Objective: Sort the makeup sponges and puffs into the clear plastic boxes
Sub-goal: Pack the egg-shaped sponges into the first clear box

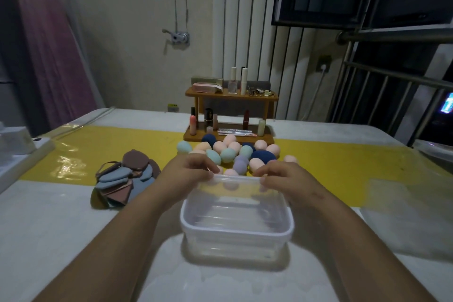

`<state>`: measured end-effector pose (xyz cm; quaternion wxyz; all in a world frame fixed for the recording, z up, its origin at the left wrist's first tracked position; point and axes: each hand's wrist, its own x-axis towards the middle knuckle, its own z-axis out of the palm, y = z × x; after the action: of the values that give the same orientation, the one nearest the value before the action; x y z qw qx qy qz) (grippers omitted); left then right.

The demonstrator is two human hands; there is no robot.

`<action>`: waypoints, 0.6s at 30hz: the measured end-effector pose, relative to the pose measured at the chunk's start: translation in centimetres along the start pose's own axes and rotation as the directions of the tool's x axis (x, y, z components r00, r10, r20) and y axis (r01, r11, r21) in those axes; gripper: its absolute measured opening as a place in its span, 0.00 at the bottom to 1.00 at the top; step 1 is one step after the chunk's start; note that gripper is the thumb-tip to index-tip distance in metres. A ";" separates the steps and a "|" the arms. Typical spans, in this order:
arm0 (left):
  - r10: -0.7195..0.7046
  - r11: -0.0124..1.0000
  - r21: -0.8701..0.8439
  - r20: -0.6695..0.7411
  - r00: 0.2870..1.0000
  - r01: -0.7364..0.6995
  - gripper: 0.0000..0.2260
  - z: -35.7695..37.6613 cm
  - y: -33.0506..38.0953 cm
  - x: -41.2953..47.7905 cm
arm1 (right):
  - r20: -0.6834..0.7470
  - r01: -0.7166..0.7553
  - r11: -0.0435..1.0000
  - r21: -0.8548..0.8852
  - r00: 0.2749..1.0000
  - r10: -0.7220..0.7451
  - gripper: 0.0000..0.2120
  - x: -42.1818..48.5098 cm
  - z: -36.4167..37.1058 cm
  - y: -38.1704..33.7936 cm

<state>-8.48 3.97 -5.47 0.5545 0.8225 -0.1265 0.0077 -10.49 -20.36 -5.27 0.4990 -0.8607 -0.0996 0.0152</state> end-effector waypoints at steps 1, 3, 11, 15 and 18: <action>0.000 1.000 -0.014 -0.030 1.000 0.000 0.09 0.0 -0.1 0.1 | -0.011 0.011 1.000 0.014 1.000 -0.011 0.06 0.0 0.1 0.0; -0.018 0.999 -0.051 -0.086 0.996 0.013 0.11 -0.1 -0.4 0.4 | -0.066 0.040 0.999 0.016 0.997 -0.038 0.05 0.0 0.4 0.3; 0.165 0.978 0.148 -0.116 0.979 -0.147 0.05 -1.0 0.6 -0.2 | -0.167 0.190 0.963 -0.192 0.960 -0.223 0.08 -0.4 0.1 -0.3; 0.200 0.947 0.181 0.313 0.929 -0.265 0.11 -2.1 0.6 -0.5 | 0.057 0.226 0.951 -0.210 0.974 -0.219 0.12 -0.8 0.0 -0.9; 0.120 0.920 0.267 0.507 0.854 -0.288 0.29 -2.8 0.3 -0.6 | 0.176 0.199 0.951 -0.236 0.971 -0.159 0.22 -1.2 -0.7 -1.4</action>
<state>-8.75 6.58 -4.19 0.3543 0.8615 -0.3448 -0.1157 -11.77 -20.53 -3.83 0.3759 -0.9006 -0.2169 0.0239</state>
